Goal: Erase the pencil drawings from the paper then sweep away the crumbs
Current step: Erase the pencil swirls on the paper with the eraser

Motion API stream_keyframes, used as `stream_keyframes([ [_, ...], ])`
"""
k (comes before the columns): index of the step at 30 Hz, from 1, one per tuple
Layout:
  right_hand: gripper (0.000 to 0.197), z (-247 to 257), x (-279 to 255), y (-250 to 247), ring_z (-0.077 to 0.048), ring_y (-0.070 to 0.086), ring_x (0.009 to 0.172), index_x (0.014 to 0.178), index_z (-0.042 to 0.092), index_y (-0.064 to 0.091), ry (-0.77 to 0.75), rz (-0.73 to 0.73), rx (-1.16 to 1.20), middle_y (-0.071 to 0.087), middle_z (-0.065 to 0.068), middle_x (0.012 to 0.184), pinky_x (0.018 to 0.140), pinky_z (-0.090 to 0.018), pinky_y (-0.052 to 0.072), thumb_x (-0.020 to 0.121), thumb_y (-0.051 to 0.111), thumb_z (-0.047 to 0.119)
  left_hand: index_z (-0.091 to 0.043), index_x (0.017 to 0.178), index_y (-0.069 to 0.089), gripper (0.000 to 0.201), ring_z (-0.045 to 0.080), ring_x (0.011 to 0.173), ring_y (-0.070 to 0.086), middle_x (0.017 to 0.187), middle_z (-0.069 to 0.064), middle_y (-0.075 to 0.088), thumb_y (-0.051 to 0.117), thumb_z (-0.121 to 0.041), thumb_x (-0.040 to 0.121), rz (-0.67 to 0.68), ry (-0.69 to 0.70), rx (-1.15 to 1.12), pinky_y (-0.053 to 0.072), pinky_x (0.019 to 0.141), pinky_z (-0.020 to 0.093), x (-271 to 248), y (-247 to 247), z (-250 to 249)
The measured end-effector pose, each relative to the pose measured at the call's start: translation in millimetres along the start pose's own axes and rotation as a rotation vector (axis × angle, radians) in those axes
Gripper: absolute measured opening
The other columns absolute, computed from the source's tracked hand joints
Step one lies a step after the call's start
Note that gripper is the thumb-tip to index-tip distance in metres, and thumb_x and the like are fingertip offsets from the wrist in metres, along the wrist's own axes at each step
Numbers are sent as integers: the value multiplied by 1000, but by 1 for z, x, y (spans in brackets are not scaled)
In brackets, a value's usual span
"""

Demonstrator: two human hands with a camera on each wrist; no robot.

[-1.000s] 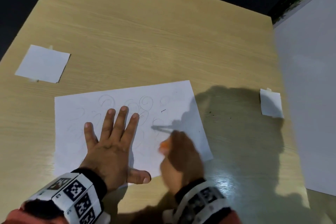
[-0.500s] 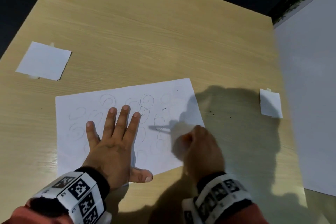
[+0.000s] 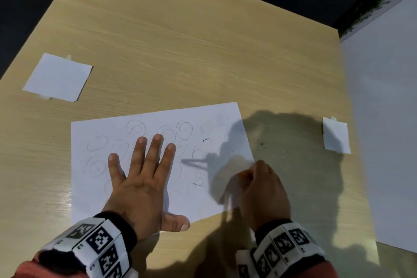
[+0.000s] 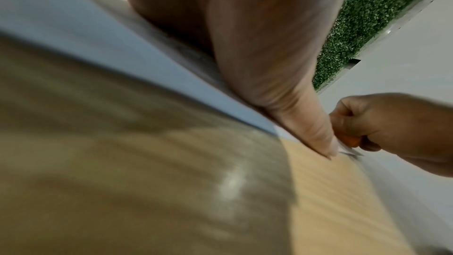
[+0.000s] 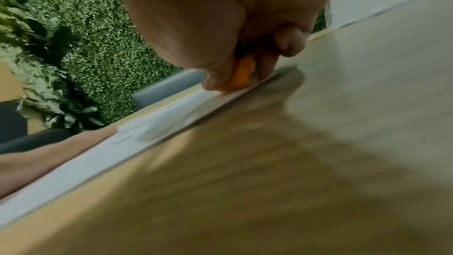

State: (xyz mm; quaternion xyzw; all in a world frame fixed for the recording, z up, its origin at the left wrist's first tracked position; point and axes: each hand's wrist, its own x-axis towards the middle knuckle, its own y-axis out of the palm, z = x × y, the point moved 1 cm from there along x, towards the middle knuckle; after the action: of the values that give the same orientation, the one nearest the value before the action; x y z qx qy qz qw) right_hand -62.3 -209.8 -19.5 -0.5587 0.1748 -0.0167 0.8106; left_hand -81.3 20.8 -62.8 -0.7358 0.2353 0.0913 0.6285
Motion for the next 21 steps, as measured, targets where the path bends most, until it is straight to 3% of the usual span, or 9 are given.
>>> stream_keyframes([
  [2, 8, 21, -15, 5, -17, 57, 81, 79, 19, 48, -131, 45, 47, 57, 5, 83, 74, -34, 49, 86, 51, 22, -15, 155, 5, 147, 37, 148, -5, 163, 12, -3, 25, -105, 40, -10, -11, -1, -12, 106, 61, 0, 1, 0],
  [4, 7, 50, -43, 26, -15, 55, 79, 75, 20, 44, -353, 201, 74, 52, 9, 82, 68, -28, 45, 81, 48, 21, -13, 155, 13, 146, 40, 148, 4, 162, 15, 6, 31, -103, 41, -17, -9, -21, -8, 107, 64, 1, 0, -1],
  [6, 5, 50, -55, 37, -18, 54, 75, 73, 23, 46, -416, 253, 85, 52, 6, 80, 61, -28, 44, 73, 49, 19, -10, 154, 20, 143, 41, 147, 12, 161, 17, 12, 33, -101, 44, -21, 6, -23, -2, 107, 63, 0, 0, -3],
  [8, 6, 26, -41, 28, -21, 56, 72, 72, 22, 49, -345, 134, 92, 55, 5, 76, 59, -30, 44, 72, 53, 17, -10, 154, 17, 145, 40, 147, 8, 162, 16, 10, 29, -103, 44, -5, 7, -29, -5, 108, 59, 0, -1, 0],
  [12, 12, -22, -18, 0, -27, 56, 78, 75, 18, 46, -39, 16, 19, 56, -1, 79, 65, -32, 41, 81, 56, 15, -11, 155, 14, 147, 39, 147, 5, 162, 16, 9, 28, -105, 43, 3, 11, -43, -8, 108, 58, -1, 0, 0],
  [15, 8, 9, -35, 10, -16, 54, 68, 73, 23, 44, -191, 42, 81, 54, 9, 73, 60, -33, 45, 80, 47, 22, -11, 155, 14, 147, 40, 147, 4, 162, 16, 8, 26, -105, 42, -13, 5, -39, -7, 107, 59, -1, 0, 1],
  [18, 17, 37, -57, 30, -15, 57, 68, 74, 24, 41, -385, 138, 116, 55, 9, 73, 57, -33, 47, 72, 54, 15, -10, 155, 15, 146, 40, 147, 8, 162, 17, 11, 28, -104, 43, -14, 13, -24, 0, 106, 64, 0, 0, -1],
  [20, 13, 25, -43, 24, -22, 58, 70, 75, 24, 44, -331, 68, 108, 54, 6, 74, 59, -34, 48, 76, 52, 14, -11, 155, 13, 146, 40, 147, 5, 162, 16, 9, 27, -104, 44, -19, 10, -20, 0, 105, 64, 0, 0, 0],
  [21, 10, 12, -30, 17, -24, 58, 73, 76, 23, 47, -220, 24, 82, 54, 4, 75, 62, -34, 47, 81, 51, 15, -11, 155, 12, 146, 39, 148, 3, 162, 16, 8, 27, -104, 44, -18, 10, -20, -1, 105, 63, 0, 0, 1],
])
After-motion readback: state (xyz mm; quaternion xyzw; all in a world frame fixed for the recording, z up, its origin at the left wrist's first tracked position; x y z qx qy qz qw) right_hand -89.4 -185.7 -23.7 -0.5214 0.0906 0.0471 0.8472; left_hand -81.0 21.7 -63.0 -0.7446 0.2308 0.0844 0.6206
